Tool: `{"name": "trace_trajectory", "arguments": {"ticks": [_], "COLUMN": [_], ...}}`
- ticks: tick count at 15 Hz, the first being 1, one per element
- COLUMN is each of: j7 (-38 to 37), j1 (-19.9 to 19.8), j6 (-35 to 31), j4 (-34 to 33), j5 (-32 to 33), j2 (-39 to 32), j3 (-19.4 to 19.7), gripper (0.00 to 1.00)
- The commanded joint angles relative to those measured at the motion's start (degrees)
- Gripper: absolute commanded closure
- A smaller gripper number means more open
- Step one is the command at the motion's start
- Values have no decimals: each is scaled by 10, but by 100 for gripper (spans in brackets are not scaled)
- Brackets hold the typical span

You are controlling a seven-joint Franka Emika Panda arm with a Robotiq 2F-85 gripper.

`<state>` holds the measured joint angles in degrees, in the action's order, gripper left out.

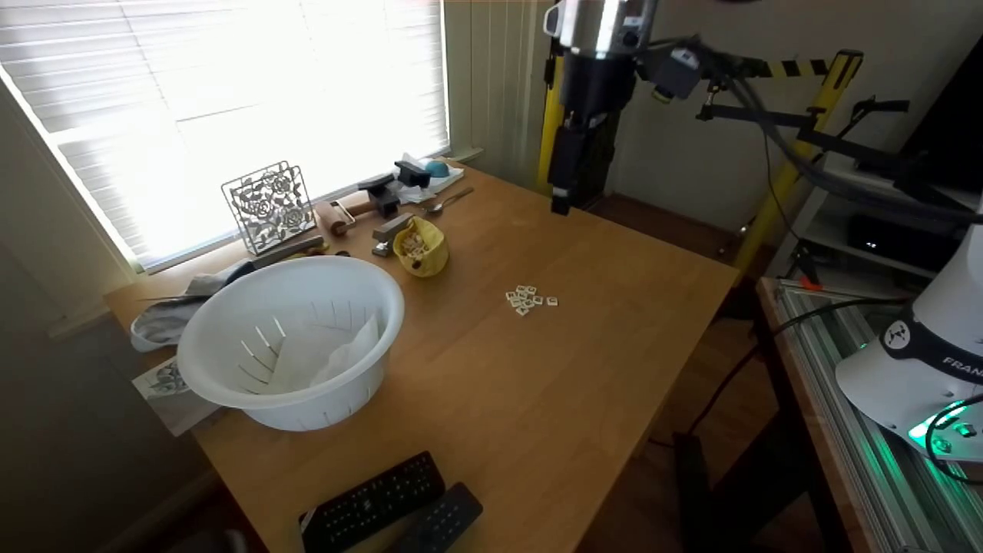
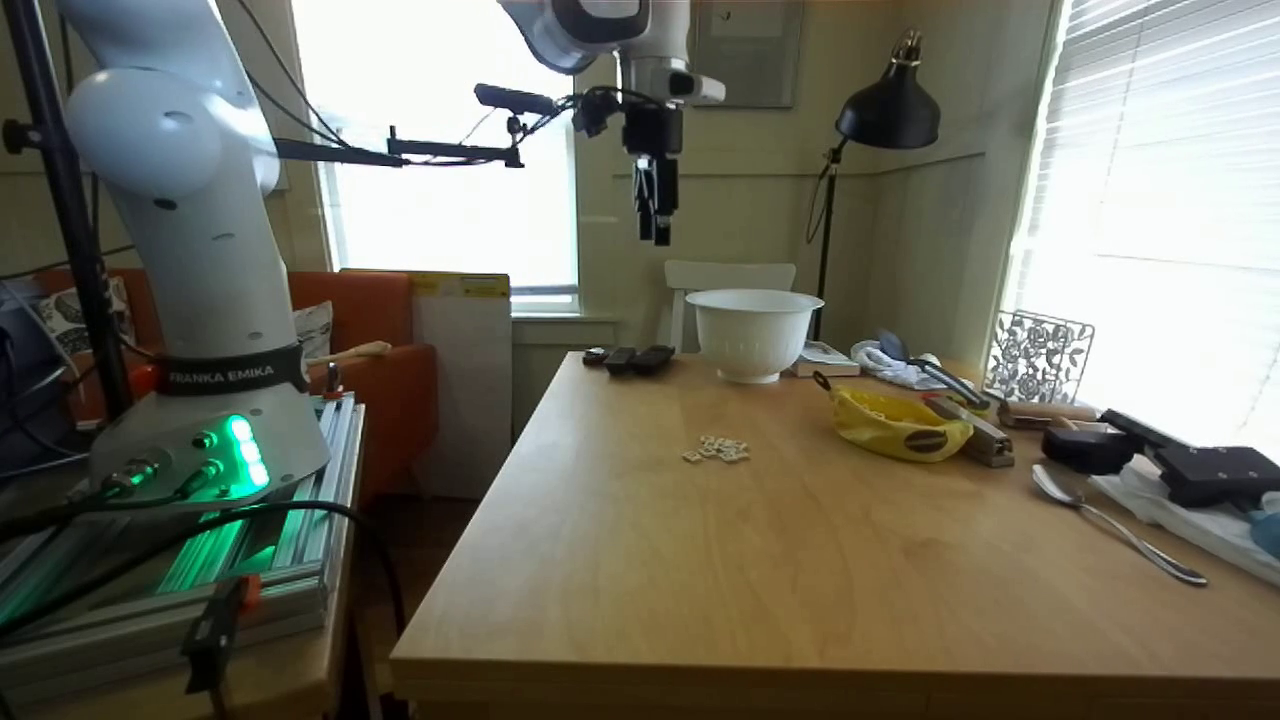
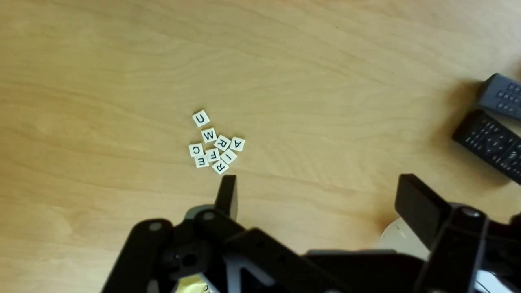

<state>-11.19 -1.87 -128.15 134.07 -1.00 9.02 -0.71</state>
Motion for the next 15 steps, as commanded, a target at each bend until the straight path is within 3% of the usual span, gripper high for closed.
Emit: {"name": "trace_trajectory", "arguments": {"ticks": [1,5,8,9,10,15], "j7": [102,251,329,291,288,288], "j1": [2,0,-5,-1,-5,-6], "j6": [-71,-112,-111,-124,-113,-115], "j4": [-11,-14,-27,-32,-11,-13], "j5": [-35,-115,-137,-115,-111,-111], "j2": [-71,-132,-173,-186,-156,-163], "j3": [24,26,14,13,15,14], "gripper": [0,0,0,0,0,0]}}
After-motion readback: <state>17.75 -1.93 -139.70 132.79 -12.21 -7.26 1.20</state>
